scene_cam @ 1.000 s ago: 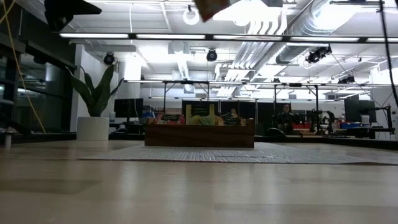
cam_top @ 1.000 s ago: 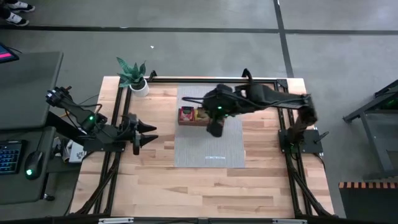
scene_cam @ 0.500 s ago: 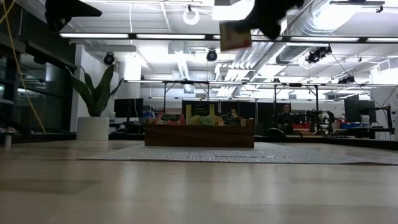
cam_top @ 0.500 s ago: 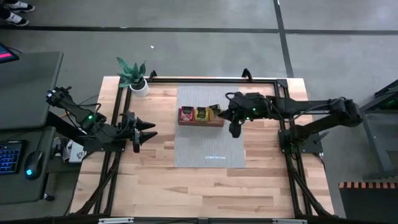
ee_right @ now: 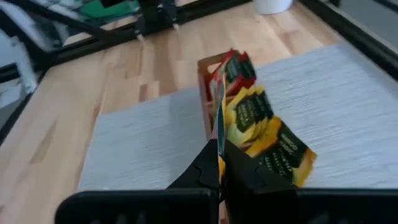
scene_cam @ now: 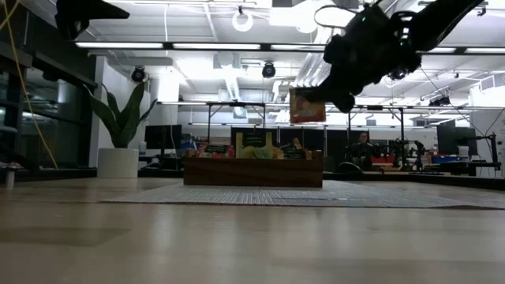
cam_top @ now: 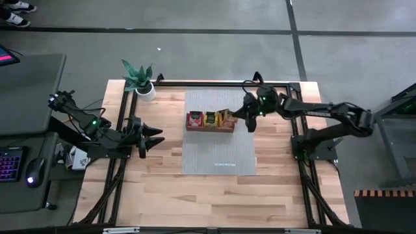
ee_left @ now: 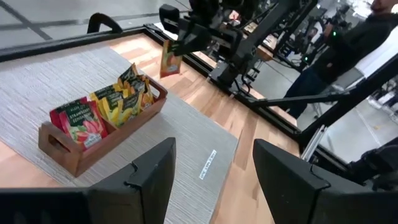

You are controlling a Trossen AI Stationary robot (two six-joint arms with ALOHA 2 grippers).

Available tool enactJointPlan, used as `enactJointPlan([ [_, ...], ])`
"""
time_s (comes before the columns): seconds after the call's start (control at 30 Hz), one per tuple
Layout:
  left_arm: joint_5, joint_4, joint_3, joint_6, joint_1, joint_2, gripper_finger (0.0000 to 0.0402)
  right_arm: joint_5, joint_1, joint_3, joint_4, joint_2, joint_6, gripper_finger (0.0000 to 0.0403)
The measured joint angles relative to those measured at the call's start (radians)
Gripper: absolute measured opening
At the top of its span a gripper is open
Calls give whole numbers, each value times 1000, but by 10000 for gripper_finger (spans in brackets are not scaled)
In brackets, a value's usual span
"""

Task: Pick & Place Tea
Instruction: Put the orange tea bag into the right section of the wooden organizer

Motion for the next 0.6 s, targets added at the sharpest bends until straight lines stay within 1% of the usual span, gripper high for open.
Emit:
enactJointPlan([
  [0.07,-4,0,0,-20,0,-1,214,-57,-30,0,20,29,-27,0],
  [0.17,-7,0,0,-23,0,-1,214,-109,-59,0,55,83,-50,0],
  [0.4,-25,0,0,-23,0,0,214,-142,-66,0,122,199,-83,0],
  [0.47,-30,0,0,-30,0,0,214,-166,-67,0,151,232,-82,0],
  [0.6,-33,0,0,-30,0,0,214,-164,-67,0,179,279,-82,0],
])
